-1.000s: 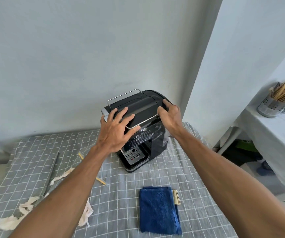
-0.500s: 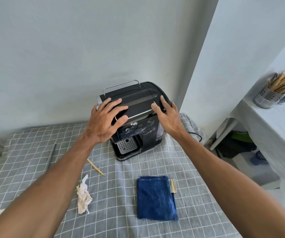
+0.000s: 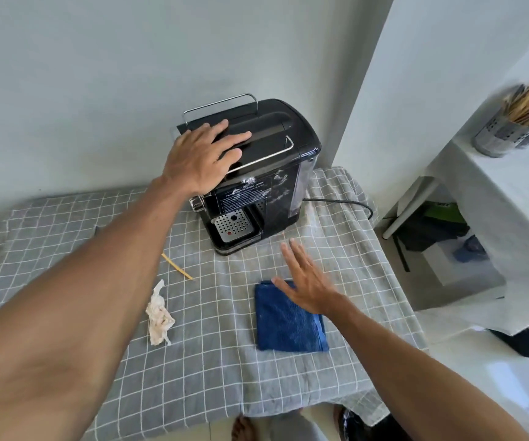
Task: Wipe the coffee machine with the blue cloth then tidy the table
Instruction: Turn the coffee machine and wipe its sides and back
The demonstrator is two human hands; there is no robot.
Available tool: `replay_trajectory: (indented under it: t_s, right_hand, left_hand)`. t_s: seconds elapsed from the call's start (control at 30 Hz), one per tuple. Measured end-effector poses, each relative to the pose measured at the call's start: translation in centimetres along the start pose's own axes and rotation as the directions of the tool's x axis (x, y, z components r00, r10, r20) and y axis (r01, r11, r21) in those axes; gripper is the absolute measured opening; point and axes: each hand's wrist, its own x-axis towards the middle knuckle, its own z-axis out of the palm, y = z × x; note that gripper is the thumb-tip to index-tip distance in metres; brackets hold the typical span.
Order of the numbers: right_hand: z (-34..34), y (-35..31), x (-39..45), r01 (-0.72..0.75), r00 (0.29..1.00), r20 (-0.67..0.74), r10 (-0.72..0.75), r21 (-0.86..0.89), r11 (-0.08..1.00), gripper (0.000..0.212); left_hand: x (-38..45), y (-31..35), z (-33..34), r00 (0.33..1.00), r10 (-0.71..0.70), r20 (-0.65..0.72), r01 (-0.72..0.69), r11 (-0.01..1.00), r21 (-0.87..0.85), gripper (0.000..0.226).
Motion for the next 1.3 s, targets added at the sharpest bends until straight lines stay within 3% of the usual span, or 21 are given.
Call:
replay_trajectory:
  t_s: [0.17,0.33,0.57,0.7,0.8,0.9,0.97,1.07,1.13,1.17,1.23,1.3]
  right_hand:
    - [4.2,0.2,-2.6,-0.069,0.986,0.136,0.092,-0.16,0.985,0.079]
    - [3.3,-0.9,-2.0,-0.123,0.99,0.032,0.138,-0.277,0.953,0.065]
    - [0.7,-1.0,-0.6,-0.271,0.938,0.203,0.28,-0.072,0.96,0.053]
    - [-2.8,-1.9,0.9,-0.249,0.911,0.354,0.211,0.066,0.966,0.023]
    - [-7.0,-3.4,1.9,-0.198,0.971,0.177,0.158,0.235,0.952,0.021]
    - [-12.0,-5.3,2.6,-0.164,0.979,-0.053,0.197,0.369,0.915,0.016]
    - [-14.8,-6.6,2.6,-0.189,0.913,-0.216,0.346,0.527,0.828,0.019]
    - [-17.4,-8.1,2.1,-0.135,0.642,-0.374,0.669,0.804,0.58,0.026]
    - [-17.8,-9.1,1.6,0.031,0.463,-0.406,0.788,0.896,0.444,0.025]
    - [-17.7,-9.7,1.5,0.121,0.409,-0.424,0.808,0.903,0.412,0.025]
    - [-17.1,-11.2,1.8,0.267,0.399,-0.463,0.792,0.884,0.383,0.026]
    - [-15.9,-12.6,2.5,0.349,0.473,-0.478,0.74,0.873,0.342,0.03]
  left_hand:
    - [-0.2,0.2,0.3,0.999,-0.024,-0.03,0.025,1.0,0.016,0.047]
    - [0.0,0.1,0.5,0.998,-0.034,-0.045,0.035,0.999,0.021,0.047]
    - [0.1,-0.1,0.4,0.998,-0.033,-0.045,0.034,0.999,0.029,0.049]
    - [0.0,-0.1,0.3,0.998,-0.039,-0.04,0.04,0.999,0.027,0.049]
    - [0.0,0.0,0.2,0.999,-0.044,-0.022,0.044,0.998,0.037,0.048]
    - [0.1,0.0,0.1,0.999,-0.033,-0.009,0.033,0.998,0.048,0.048]
    - [0.2,-0.1,0.1,1.0,-0.028,0.0,0.028,0.998,0.051,0.048]
    - [0.3,-0.2,0.2,1.0,-0.026,0.012,0.025,0.998,0.058,0.049]
    - [0.5,-0.2,0.2,0.999,-0.029,0.023,0.028,0.998,0.057,0.049]
    - [0.6,-0.3,0.1,0.999,-0.03,0.029,0.028,0.998,0.058,0.049]
    - [0.7,-0.4,0.0,0.998,-0.03,0.05,0.028,0.998,0.051,0.049]
    - [0.8,-0.5,-0.1,0.997,-0.022,0.07,0.02,0.999,0.035,0.049]
